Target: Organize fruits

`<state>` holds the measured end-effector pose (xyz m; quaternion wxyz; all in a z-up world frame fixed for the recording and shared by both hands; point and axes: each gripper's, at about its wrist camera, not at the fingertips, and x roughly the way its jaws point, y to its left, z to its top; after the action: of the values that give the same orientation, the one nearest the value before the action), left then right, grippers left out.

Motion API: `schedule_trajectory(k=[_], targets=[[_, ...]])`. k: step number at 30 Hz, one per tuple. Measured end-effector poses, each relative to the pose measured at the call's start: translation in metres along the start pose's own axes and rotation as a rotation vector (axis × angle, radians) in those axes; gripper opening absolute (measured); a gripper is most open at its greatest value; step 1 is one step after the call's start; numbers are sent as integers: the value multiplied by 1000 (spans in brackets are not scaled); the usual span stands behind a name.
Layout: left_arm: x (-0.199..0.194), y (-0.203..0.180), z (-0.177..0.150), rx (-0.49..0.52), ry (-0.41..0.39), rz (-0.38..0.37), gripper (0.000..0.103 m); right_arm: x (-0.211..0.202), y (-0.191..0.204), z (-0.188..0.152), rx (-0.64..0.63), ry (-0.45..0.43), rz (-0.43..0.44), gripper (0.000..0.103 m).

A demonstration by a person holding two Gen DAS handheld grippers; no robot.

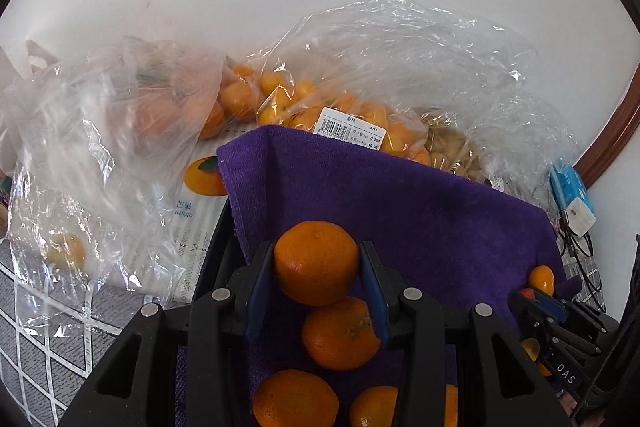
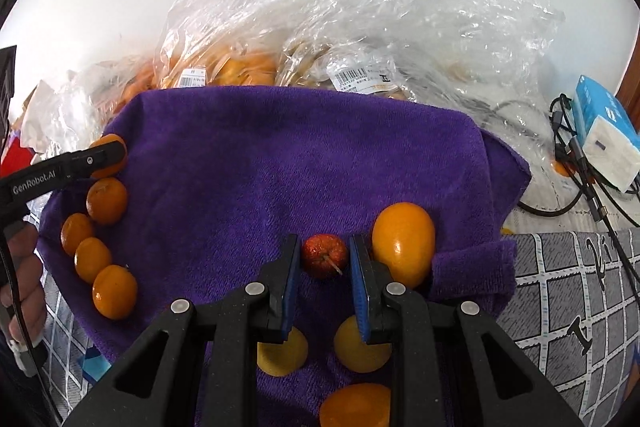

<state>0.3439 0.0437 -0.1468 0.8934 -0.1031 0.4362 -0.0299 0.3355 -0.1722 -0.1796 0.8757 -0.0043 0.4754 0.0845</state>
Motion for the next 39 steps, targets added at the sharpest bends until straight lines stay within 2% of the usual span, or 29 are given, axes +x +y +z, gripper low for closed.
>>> schedule_trajectory(k=[5, 8, 10, 11, 13, 18, 21, 26, 31, 35, 36, 38, 39], targets=[[-1, -3, -1, 17, 6, 13, 41, -4, 0, 0, -3, -14, -10, 36], [-5, -10, 1, 40, -5, 11, 46, -13, -2, 3, -2, -30, -31, 37], [-12, -14, 2, 57, -13, 5, 50, -25, -5, 6, 23, -54, -39, 39], [-17, -18, 3, 68, -19, -5, 50, -31, -7, 7, 39, -66, -41, 44], [-26, -23, 5, 83, -22, -15, 51, -47, -9, 7, 72, -87, -40, 47], [-70, -49, 5, 190, -85, -12, 51, -94, -13, 1, 121, -135, -66, 47], [-104, -61, -1, 241, -127, 2, 53, -123, -16, -7, 148, -161, -84, 51], [-157, -65, -25, 237, -172, -14, 57, -177, -22, -25, 190, -196, -157, 51], [-194, -60, -55, 210, -189, 6, 58, -218, -24, -50, 217, -213, -129, 51], [-221, -56, -82, 174, -188, -3, 60, -240, -16, -72, 201, -192, -155, 52], [-226, -57, -88, 175, -190, 0, 60, -244, -14, -76, 193, -196, -163, 54], [-241, -59, -101, 178, -204, 19, 61, -256, -7, -90, 177, -208, -169, 75], [-247, -59, -106, 179, -211, 27, 64, -262, -5, -95, 170, -217, -166, 78]])
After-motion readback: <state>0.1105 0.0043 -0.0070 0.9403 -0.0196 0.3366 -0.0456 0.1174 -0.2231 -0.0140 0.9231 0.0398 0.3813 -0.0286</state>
